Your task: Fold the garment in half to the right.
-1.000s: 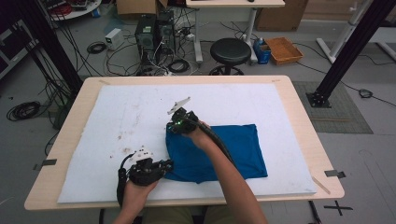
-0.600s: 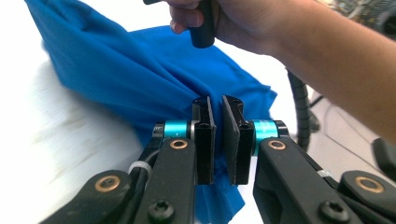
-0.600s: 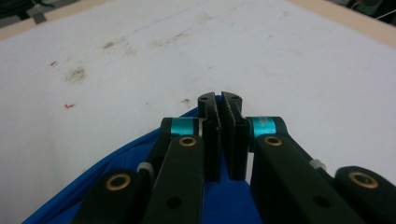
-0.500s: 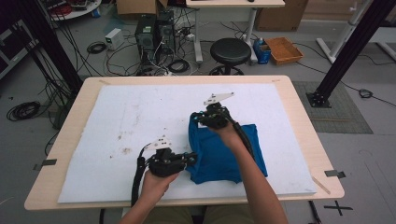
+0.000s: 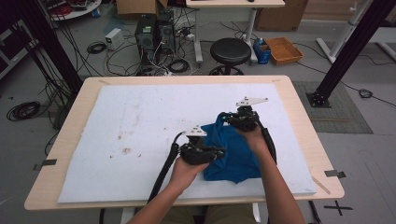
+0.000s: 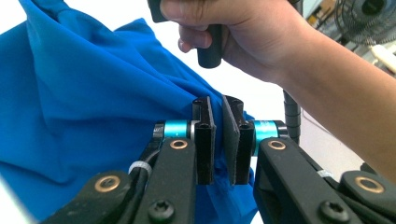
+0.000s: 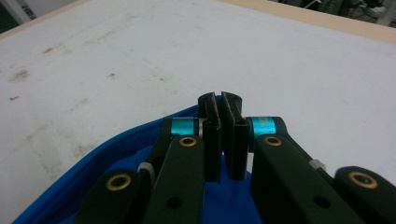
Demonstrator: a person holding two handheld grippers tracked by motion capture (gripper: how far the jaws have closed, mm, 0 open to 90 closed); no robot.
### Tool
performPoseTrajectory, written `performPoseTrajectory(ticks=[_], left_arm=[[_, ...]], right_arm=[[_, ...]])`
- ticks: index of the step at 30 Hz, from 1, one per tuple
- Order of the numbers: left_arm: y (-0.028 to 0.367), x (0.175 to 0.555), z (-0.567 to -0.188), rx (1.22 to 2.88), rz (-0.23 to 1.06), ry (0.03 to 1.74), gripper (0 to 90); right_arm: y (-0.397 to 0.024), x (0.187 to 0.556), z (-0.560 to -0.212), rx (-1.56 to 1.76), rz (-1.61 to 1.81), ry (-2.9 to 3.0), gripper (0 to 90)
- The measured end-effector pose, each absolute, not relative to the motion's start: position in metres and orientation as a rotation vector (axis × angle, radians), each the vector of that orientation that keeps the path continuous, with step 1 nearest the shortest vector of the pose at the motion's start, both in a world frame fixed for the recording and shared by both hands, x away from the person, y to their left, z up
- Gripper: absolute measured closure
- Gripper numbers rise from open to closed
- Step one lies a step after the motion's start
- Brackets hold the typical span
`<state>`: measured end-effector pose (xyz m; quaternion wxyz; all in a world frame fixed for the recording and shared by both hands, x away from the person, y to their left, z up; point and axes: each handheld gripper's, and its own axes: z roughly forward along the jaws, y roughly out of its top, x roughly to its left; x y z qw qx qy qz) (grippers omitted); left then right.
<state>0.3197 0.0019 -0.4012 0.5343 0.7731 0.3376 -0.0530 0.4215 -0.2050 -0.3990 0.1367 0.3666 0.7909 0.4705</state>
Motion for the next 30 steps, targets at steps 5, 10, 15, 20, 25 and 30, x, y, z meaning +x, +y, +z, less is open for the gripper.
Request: performPoseTrajectory(ticks=[5, 10, 15, 20, 25, 30], left_arm=[[-0.028, 0.325, -0.404, 1.889, -0.143, 0.782, 83.3], [-0.051, 0.328, -0.409, 1.924, -0.15, 0.766, 83.3], [-0.072, 0.332, -0.414, 1.944, -0.164, 0.757, 83.3], [-0.088, 0.336, -0.419, 1.96, -0.153, 0.764, 83.2], [-0.091, 0.337, -0.421, 1.946, -0.066, 0.764, 73.3], [-0.056, 0.338, -0.406, 1.864, 0.11, 0.734, 49.8]], right_arm=[[-0.23, 0.418, -0.402, 1.111, 1.302, 2.261, 87.3], [-0.251, 0.412, -0.405, 1.141, 1.26, 2.228, 87.3], [-0.271, 0.408, -0.41, 1.198, 1.199, 2.178, 87.3], [-0.284, 0.405, -0.416, 1.244, 1.161, 2.137, 87.3], [-0.294, 0.403, -0.422, 1.28, 1.147, 2.12, 86.3], [-0.303, 0.395, -0.418, 1.362, 1.152, 2.039, 54.7]])
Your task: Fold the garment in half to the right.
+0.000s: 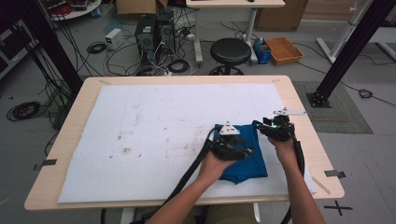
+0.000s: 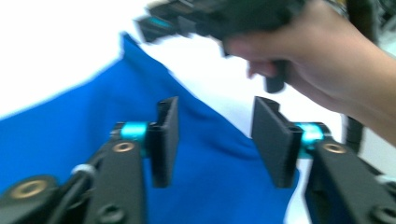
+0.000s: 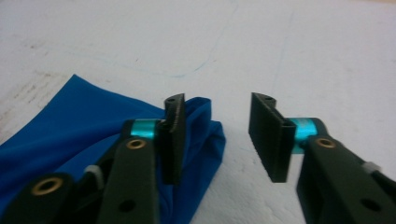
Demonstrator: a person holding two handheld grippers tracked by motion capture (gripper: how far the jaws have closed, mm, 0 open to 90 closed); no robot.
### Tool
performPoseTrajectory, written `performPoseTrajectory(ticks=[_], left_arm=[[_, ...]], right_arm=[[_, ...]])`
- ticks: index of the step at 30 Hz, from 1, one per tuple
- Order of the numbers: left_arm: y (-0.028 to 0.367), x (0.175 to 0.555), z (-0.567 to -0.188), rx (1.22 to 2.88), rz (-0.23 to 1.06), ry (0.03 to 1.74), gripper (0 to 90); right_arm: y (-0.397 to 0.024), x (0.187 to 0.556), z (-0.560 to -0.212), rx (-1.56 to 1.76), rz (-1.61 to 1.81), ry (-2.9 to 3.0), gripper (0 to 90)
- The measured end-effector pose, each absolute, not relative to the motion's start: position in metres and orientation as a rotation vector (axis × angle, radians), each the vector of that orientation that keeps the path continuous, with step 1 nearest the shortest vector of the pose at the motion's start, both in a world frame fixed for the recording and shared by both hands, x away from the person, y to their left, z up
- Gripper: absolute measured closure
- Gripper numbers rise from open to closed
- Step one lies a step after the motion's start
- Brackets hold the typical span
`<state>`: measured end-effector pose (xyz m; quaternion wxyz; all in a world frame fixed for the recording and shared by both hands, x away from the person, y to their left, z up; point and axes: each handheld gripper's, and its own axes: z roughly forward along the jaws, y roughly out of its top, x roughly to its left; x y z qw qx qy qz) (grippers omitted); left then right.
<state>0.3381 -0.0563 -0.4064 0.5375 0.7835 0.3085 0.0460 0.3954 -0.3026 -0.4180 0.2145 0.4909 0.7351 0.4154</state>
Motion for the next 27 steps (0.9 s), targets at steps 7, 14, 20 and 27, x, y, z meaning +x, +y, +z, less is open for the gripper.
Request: performPoseTrajectory(ticks=[7, 14, 20, 27], left_arm=[[0.025, 0.342, -0.395, 1.783, 0.31, 0.771, 36.4], [0.091, 0.337, -0.402, 1.76, 0.391, 0.821, 34.0], [0.129, 0.332, -0.412, 1.736, 0.419, 0.89, 34.0], [0.164, 0.326, -0.426, 1.712, 0.431, 0.962, 34.0]], right_arm=[[-0.314, 0.352, -0.404, 1.281, 1.135, 2.004, 55.0], [-0.29, 0.296, -0.416, 1.051, 1.104, 2.341, 82.4], [-0.287, 0.29, -0.438, 1.002, 0.963, 2.453, 90.0], [-0.309, 0.285, -0.43, 1.266, 0.932, 2.47, 72.9]])
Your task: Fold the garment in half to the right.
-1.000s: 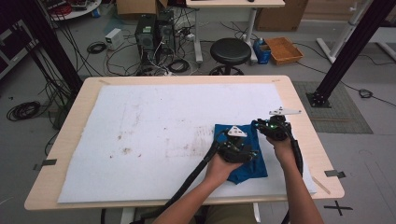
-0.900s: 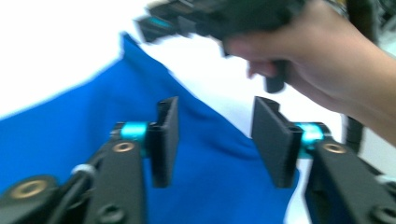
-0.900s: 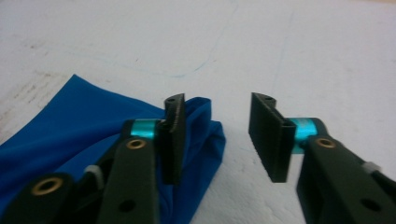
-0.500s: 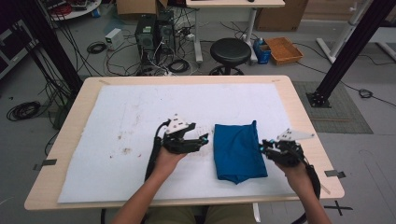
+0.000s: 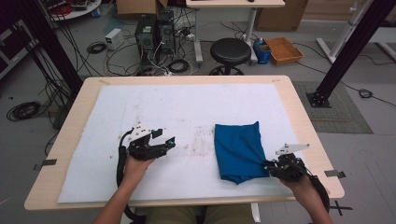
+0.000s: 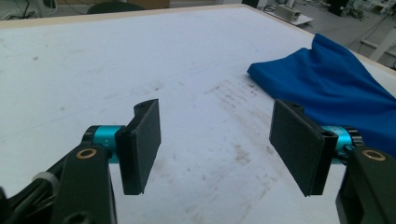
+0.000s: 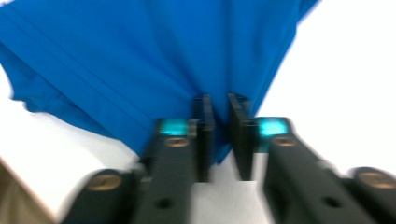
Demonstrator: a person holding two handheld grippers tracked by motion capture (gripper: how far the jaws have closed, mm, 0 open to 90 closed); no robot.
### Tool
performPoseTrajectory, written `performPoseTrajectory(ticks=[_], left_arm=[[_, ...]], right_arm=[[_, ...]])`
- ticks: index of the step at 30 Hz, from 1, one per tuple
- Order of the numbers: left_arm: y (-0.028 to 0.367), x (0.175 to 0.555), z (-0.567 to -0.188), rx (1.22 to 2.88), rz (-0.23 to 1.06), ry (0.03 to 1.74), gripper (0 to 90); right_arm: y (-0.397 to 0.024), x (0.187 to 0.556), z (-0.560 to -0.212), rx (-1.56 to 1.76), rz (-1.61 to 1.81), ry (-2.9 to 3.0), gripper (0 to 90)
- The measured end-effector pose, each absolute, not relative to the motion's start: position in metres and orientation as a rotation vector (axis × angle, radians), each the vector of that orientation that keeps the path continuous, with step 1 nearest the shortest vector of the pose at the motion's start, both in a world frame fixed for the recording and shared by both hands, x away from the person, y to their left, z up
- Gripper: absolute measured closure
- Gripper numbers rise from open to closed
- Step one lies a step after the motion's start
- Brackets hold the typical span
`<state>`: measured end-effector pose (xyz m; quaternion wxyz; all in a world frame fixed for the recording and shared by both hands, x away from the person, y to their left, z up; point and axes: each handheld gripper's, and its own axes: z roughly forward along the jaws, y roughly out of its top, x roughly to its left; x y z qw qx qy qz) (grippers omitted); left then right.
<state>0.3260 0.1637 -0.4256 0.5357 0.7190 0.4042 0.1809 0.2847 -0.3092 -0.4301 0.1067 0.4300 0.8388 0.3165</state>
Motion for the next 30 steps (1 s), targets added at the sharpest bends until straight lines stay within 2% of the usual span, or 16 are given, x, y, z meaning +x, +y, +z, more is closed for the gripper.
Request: performPoseTrajectory(ticks=[1, 5, 10, 12, 14, 15, 17, 18, 21, 25, 30], left_arm=[[0.166, 0.325, -0.427, 1.707, 0.431, 0.967, 34.0], [0.174, 0.323, -0.432, 1.705, 0.424, 0.983, 34.0], [0.171, 0.322, -0.436, 1.717, 0.402, 0.969, 34.0], [0.169, 0.321, -0.437, 1.727, 0.401, 0.962, 34.0], [0.17, 0.322, -0.437, 1.722, 0.399, 0.963, 34.0], [0.171, 0.322, -0.437, 1.718, 0.395, 0.964, 34.0], [0.172, 0.323, -0.437, 1.713, 0.394, 0.968, 34.0], [0.173, 0.323, -0.437, 1.712, 0.394, 0.968, 34.0], [0.174, 0.323, -0.437, 1.716, 0.395, 0.972, 34.0], [0.171, 0.323, -0.438, 1.726, 0.396, 0.969, 34.0], [0.17, 0.324, -0.439, 1.73, 0.383, 0.969, 34.0]], right_arm=[[-0.31, 0.286, -0.427, 1.319, 0.912, 2.489, 67.7], [-0.306, 0.295, -0.408, 1.275, 0.982, 2.404, 60.7], [-0.285, 0.344, -0.394, 1.244, 1.104, 2.222, 68.2], [-0.273, 0.369, -0.401, 1.278, 1.041, 2.198, 69.2], [-0.265, 0.388, -0.415, 1.281, 0.951, 2.235, 75.5], [-0.264, 0.393, -0.421, 1.283, 0.9, 2.245, 78.5], [-0.27, 0.395, -0.431, 1.338, 0.844, 2.231, 78.9], [-0.275, 0.393, -0.435, 1.371, 0.862, 2.218, 77.8], [-0.291, 0.389, -0.436, 1.434, 0.899, 2.179, 66.1], [-0.291, 0.391, -0.423, 1.359, 0.973, 2.126, 59.9], [-0.265, 0.412, -0.423, 1.247, 0.922, 2.256, 58.7]])
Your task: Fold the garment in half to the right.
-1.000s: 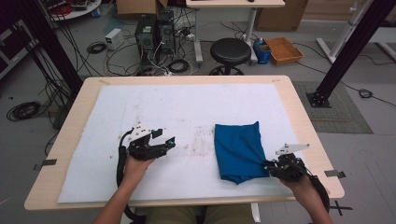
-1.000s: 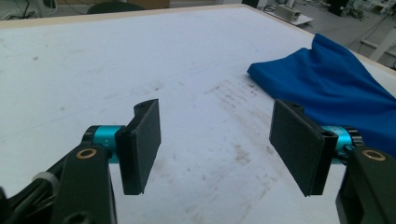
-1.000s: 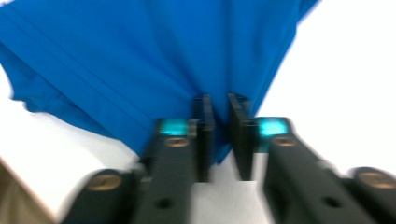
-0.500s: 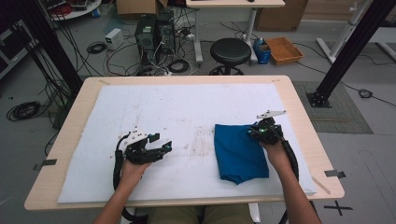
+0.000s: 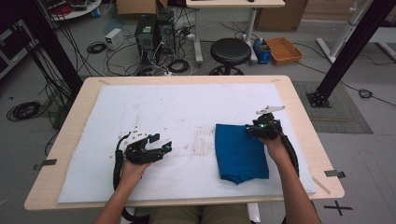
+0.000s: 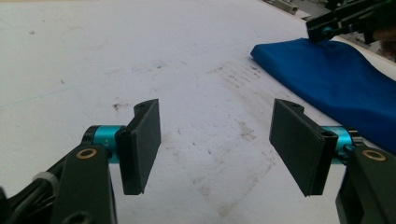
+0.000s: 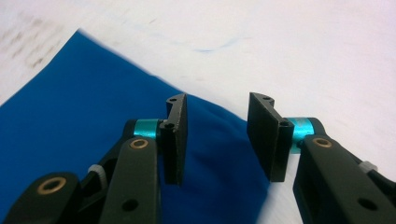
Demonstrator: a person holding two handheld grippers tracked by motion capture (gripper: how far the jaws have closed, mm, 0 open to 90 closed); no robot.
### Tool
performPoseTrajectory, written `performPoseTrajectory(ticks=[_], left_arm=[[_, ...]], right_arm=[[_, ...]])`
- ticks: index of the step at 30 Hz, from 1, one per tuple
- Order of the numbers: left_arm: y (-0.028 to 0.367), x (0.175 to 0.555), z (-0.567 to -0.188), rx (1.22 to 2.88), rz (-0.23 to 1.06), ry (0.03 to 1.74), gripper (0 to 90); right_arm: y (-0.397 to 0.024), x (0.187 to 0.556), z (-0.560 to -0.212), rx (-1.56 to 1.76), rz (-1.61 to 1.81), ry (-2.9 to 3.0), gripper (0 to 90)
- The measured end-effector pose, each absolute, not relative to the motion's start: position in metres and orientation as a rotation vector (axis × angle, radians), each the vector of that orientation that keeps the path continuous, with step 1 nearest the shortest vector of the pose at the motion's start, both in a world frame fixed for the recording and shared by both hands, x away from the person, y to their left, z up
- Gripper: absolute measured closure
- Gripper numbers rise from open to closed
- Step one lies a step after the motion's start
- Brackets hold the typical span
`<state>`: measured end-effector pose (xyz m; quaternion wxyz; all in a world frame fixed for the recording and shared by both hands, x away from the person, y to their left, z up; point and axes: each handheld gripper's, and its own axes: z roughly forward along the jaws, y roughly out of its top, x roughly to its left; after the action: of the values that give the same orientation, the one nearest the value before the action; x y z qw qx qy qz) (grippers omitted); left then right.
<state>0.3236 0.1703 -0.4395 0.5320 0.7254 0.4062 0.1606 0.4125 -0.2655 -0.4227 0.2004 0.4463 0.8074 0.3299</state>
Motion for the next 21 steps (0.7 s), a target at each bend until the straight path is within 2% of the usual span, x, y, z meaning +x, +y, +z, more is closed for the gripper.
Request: performPoseTrajectory(ticks=[2, 6, 7, 17, 18, 19, 21], left_arm=[[0.17, 0.325, -0.441, 1.736, 0.377, 0.971, 34.0], [0.169, 0.325, -0.442, 1.741, 0.371, 0.97, 34.0], [0.169, 0.326, -0.442, 1.741, 0.372, 0.97, 34.0], [0.17, 0.327, -0.443, 1.74, 0.367, 0.975, 34.0], [0.17, 0.327, -0.443, 1.738, 0.368, 0.977, 34.0], [0.17, 0.327, -0.443, 1.737, 0.367, 0.979, 34.1], [0.17, 0.327, -0.443, 1.738, 0.367, 0.978, 34.0]], right_arm=[[-0.257, 0.42, -0.429, 1.225, 0.883, 2.323, 59.1], [-0.247, 0.429, -0.436, 1.198, 0.888, 2.369, 86.3], [-0.245, 0.429, -0.435, 1.181, 0.876, 2.361, 89.2], [-0.22, 0.436, -0.434, 1.079, 0.887, 2.294, 89.5], [-0.219, 0.436, -0.434, 1.101, 0.86, 2.279, 86.7], [-0.22, 0.437, -0.434, 1.128, 0.848, 2.257, 75.8], [-0.229, 0.435, -0.431, 1.198, 0.871, 2.187, 72.9]])
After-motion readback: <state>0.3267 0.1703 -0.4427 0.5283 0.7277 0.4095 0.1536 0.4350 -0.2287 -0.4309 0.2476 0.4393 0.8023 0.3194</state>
